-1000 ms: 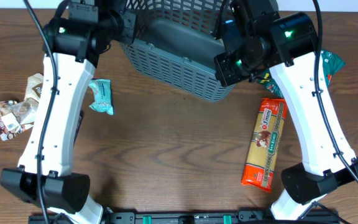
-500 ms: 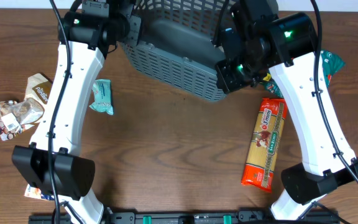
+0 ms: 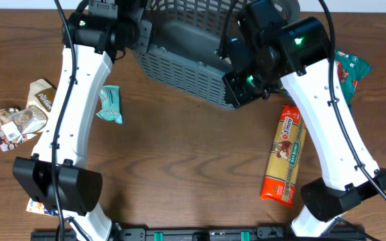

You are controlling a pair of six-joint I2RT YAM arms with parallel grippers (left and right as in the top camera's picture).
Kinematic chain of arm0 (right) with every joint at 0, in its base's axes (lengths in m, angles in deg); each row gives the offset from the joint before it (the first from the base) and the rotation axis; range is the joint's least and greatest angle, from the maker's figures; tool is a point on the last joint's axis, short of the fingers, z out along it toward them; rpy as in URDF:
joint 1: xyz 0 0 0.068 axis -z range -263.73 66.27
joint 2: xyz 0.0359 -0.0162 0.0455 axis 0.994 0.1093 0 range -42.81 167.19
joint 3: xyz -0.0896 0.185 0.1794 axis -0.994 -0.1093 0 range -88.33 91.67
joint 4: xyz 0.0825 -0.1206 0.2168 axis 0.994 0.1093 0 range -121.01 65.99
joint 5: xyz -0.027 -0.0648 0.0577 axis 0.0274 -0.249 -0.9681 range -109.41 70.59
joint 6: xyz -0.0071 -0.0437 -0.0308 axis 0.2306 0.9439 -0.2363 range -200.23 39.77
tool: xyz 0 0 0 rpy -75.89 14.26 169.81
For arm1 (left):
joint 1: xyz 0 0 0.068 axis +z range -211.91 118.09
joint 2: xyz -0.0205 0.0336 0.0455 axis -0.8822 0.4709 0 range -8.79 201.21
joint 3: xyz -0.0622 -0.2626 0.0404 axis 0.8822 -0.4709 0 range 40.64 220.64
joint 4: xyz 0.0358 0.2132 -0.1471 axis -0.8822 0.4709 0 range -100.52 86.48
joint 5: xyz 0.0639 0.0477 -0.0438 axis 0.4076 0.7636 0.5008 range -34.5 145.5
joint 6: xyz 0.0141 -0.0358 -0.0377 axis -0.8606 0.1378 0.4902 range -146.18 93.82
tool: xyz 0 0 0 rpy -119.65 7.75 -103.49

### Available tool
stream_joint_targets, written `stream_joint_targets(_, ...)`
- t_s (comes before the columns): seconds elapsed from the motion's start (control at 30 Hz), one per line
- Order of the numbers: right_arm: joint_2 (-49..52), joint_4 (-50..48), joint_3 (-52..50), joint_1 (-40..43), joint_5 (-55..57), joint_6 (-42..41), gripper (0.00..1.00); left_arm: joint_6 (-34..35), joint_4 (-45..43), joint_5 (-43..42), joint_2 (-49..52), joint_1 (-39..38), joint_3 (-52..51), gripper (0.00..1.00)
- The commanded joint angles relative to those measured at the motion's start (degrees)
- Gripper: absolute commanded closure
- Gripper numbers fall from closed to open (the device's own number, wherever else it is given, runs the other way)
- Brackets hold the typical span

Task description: Pack container

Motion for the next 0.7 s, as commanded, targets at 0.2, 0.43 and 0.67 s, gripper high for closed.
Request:
stream_joint_targets(0.2, 0.09, -3.34, -4.11, -0.02, 6.73, 1.05, 0.99, -0.48, 3.26, 0.39, 0.42, -0.09, 0.46, 0.91)
stream_joint_targets(0.43, 0.09, -7.63, -5.90, 1.79, 7.98, 1.03, 0.99, -0.46, 5.01, 0.39, 0.42, -0.33, 0.46, 0.91)
stream_joint_targets(0.67, 0.09, -8.63, -5.90, 3.87, 9.68, 1.03, 0.99, -0.28, 6.97, 0.42, 0.39, -2.78, 0.46, 0.91)
